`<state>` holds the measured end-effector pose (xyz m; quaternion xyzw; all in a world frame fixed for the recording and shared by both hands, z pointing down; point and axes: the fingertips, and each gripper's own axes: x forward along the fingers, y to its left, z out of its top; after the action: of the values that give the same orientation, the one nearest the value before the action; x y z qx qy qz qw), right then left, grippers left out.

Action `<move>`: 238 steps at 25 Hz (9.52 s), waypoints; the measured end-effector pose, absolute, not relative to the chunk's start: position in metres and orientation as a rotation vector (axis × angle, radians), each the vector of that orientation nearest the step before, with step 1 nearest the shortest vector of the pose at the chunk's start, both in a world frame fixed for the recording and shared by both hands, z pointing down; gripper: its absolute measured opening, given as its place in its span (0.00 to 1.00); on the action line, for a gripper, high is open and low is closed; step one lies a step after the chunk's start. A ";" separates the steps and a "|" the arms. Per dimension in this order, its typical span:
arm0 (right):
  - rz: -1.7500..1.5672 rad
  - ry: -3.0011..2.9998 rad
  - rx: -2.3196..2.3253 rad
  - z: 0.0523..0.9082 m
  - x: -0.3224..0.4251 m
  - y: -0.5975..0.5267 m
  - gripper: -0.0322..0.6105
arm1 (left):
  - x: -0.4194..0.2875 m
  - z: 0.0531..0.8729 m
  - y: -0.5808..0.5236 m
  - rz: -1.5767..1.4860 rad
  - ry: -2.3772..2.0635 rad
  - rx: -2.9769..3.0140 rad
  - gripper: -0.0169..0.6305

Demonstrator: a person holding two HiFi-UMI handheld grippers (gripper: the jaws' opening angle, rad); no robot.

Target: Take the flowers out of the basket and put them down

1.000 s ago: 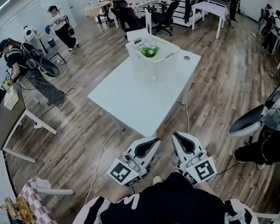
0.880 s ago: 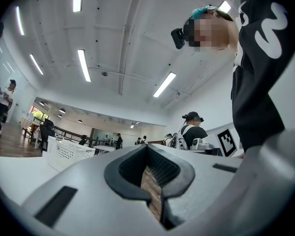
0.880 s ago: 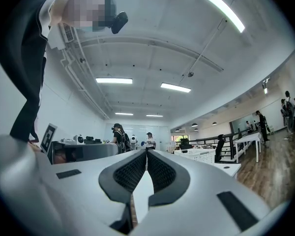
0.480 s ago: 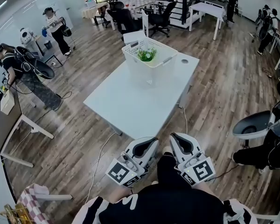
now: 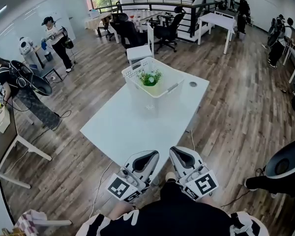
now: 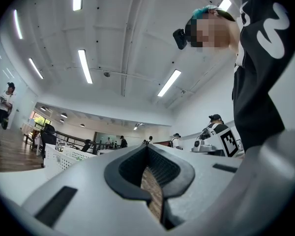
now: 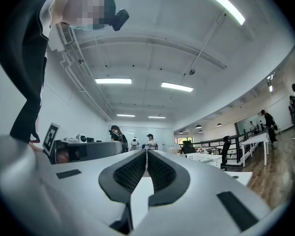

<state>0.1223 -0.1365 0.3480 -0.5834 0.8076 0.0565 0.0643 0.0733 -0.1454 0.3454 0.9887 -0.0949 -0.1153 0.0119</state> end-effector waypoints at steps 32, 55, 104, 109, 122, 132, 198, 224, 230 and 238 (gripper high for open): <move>0.161 2.524 -1.663 0.322 0.214 -0.401 0.09 | 0.168 0.334 -0.410 -0.347 -0.556 2.999 0.03; 0.728 3.336 -1.421 0.367 0.217 -0.562 0.09 | 0.148 0.370 -0.435 -0.287 -0.692 2.882 0.03; 0.419 4.327 -1.203 0.595 0.263 -0.626 0.21 | 0.061 0.400 -0.437 -0.289 -1.155 2.659 0.03; 0.393 4.308 -1.306 0.597 0.262 -0.627 0.21 | 0.062 0.400 -0.436 -0.301 -1.160 2.662 0.03; 0.401 4.329 -1.290 0.591 0.266 -0.625 0.19 | 0.049 0.403 -0.423 -0.270 -1.196 2.653 0.03; 0.530 4.338 -1.205 0.567 0.262 -0.616 0.18 | 0.053 0.396 -0.411 -0.253 -1.206 2.669 0.03; 1.154 4.025 -1.566 0.380 0.098 -0.373 0.18 | -0.032 0.365 -0.274 -0.305 -0.595 2.969 0.03; 0.988 4.163 -1.355 0.486 0.078 -0.360 0.18 | -0.044 0.403 -0.279 -0.209 -0.612 2.920 0.03; 0.930 4.203 -1.310 0.513 0.076 -0.358 0.18 | -0.043 0.409 -0.281 -0.201 -0.609 2.914 0.03; 0.885 4.251 -1.293 0.544 0.079 -0.359 0.18 | -0.043 0.413 -0.283 -0.206 -0.603 2.904 0.03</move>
<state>0.0788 -0.3592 0.5441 -0.2193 0.7209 0.1500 -0.6400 -0.0426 -0.2833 0.4128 0.9733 -0.2021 -0.0690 0.0841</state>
